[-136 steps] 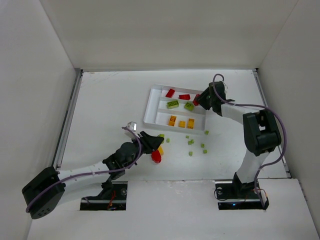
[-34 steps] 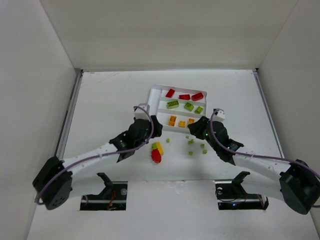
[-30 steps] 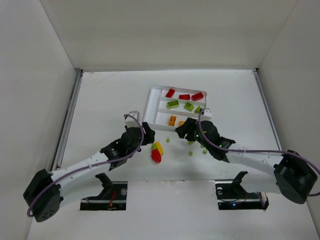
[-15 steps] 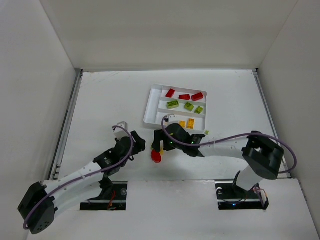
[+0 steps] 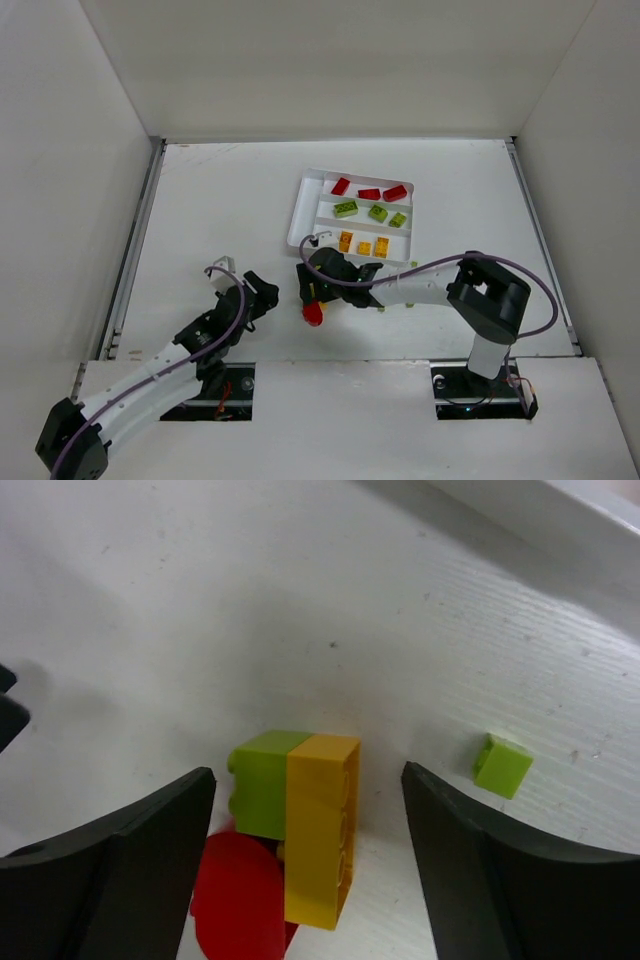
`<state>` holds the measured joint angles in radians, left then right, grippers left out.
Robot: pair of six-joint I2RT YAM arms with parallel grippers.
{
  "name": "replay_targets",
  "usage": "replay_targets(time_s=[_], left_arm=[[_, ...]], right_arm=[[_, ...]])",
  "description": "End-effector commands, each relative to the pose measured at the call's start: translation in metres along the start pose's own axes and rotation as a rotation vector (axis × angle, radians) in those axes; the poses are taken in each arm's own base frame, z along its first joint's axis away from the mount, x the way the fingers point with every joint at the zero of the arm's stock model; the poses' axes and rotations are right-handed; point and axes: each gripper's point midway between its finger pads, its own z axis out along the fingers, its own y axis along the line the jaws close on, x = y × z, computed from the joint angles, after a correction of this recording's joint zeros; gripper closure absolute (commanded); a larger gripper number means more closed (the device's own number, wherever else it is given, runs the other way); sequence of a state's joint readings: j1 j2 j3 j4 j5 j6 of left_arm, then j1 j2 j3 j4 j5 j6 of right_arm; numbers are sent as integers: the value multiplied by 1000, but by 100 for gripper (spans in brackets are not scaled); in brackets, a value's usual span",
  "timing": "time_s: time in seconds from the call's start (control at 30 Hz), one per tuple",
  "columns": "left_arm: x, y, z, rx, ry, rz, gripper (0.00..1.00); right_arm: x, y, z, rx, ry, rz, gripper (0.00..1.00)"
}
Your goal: Sort the legos into containers by color
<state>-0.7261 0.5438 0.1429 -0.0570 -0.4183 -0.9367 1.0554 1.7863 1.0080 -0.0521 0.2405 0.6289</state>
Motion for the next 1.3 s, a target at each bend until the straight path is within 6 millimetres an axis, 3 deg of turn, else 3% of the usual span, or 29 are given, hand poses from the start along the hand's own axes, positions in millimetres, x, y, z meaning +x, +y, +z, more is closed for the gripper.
replay_targets(time_s=[0.0, 0.13, 0.23, 0.53, 0.87, 1.1, 1.27], left_arm=[[2, -12, -3, 59, 13, -30, 44], [8, -30, -11, 157, 51, -32, 43], [17, -43, -17, 232, 89, -19, 39], [52, -69, -20, 358, 176, 64, 26], [41, -94, -18, 434, 106, -2, 22], [33, -98, -16, 453, 64, -98, 23], [32, -100, -15, 447, 57, -101, 26]], right_arm=[[-11, 0, 0, 40, -27, -16, 24], [-15, 0, -2, 39, -39, 4, 42], [-22, 4, -6, 25, -56, 26, 48], [-51, 10, -17, -18, -94, 84, 49], [-71, 24, -30, -138, -103, 192, 51], [-83, 44, -41, -244, -120, 276, 52], [-90, 48, -48, -276, -149, 317, 52]])
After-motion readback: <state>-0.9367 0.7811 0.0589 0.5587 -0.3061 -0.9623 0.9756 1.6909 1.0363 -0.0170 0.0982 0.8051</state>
